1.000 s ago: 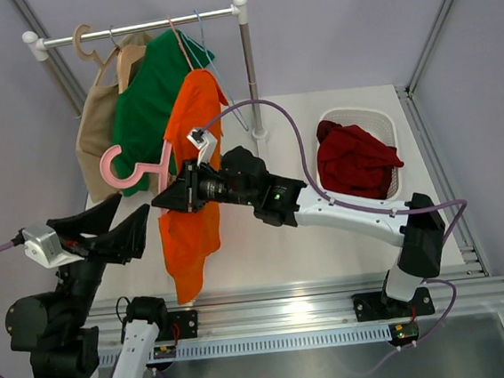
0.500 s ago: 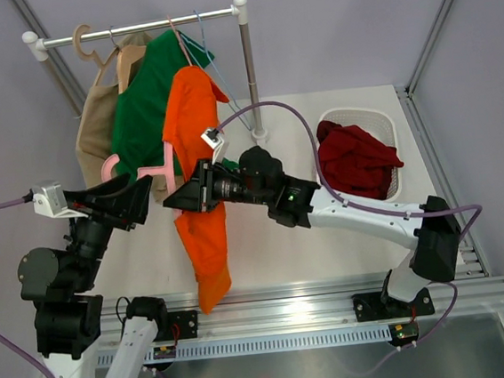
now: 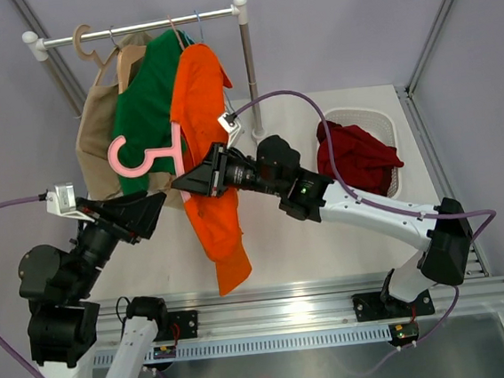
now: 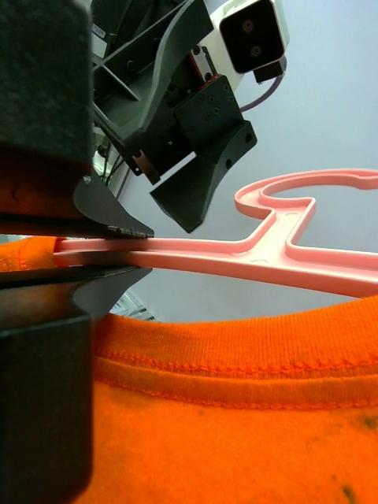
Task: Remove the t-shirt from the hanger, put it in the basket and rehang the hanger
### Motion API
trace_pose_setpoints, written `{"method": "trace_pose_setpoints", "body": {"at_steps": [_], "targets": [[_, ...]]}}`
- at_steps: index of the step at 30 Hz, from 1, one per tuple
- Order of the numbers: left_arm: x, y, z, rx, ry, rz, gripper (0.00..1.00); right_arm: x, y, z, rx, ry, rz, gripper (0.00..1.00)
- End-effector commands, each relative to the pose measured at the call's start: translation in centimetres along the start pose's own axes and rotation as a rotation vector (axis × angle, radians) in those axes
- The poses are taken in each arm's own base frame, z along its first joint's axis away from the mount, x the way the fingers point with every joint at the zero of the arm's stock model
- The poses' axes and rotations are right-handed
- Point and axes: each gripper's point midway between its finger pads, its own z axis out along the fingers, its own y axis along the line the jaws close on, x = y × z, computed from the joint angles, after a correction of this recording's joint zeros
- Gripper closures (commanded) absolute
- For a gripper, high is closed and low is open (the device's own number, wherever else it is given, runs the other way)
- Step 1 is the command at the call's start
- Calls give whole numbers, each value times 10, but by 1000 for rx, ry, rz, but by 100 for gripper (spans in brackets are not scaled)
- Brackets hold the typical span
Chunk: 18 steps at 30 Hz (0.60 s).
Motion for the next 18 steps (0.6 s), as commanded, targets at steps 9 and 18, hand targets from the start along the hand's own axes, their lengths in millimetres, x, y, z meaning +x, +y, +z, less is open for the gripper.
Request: {"method": "trace_pose_setpoints", "body": {"at_steps": [9, 18], "targets": [[-46, -1, 16, -17, -184, 24, 26, -7, 63, -9, -247, 0, 44, 100], [-71, -3, 38, 46, -325, 23, 39, 4, 64, -8, -270, 32, 65, 100]]}}
